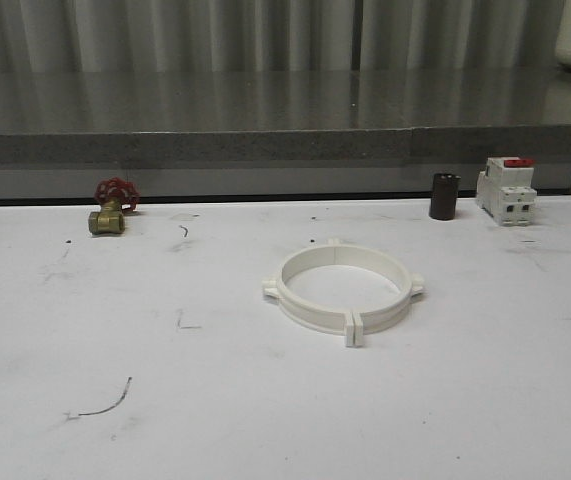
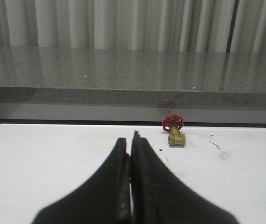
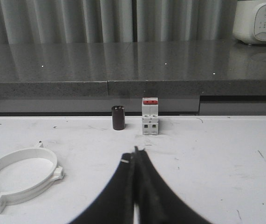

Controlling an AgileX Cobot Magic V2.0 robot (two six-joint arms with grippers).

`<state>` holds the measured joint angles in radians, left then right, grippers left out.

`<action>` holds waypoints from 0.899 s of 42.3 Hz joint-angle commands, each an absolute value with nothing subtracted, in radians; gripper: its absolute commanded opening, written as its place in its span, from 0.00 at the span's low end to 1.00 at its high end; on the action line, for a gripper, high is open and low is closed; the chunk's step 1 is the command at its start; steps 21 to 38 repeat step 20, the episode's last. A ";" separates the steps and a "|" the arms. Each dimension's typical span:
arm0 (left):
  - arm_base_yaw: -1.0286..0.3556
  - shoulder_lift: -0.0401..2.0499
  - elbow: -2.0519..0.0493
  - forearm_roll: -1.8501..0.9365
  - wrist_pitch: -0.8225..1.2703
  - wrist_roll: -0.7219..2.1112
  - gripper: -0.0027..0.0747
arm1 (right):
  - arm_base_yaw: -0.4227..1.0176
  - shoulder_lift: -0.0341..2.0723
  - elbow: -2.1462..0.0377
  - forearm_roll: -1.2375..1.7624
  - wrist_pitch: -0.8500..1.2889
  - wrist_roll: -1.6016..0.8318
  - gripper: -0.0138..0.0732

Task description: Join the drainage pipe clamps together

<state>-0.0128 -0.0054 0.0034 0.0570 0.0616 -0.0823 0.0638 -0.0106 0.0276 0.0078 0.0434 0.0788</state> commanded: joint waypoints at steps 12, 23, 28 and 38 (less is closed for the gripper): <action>-0.022 -0.015 0.026 0.053 -0.021 -0.092 0.01 | 0.026 -0.026 0.023 0.000 -0.044 0.078 0.02; -0.022 -0.015 0.026 0.053 -0.021 -0.092 0.01 | 0.026 -0.026 0.023 0.000 -0.044 0.078 0.02; -0.022 -0.015 0.026 0.053 -0.021 -0.092 0.01 | 0.026 -0.026 0.023 0.000 -0.044 0.078 0.02; -0.022 -0.015 0.026 0.053 -0.021 -0.092 0.01 | 0.026 -0.026 0.023 0.000 -0.044 0.078 0.02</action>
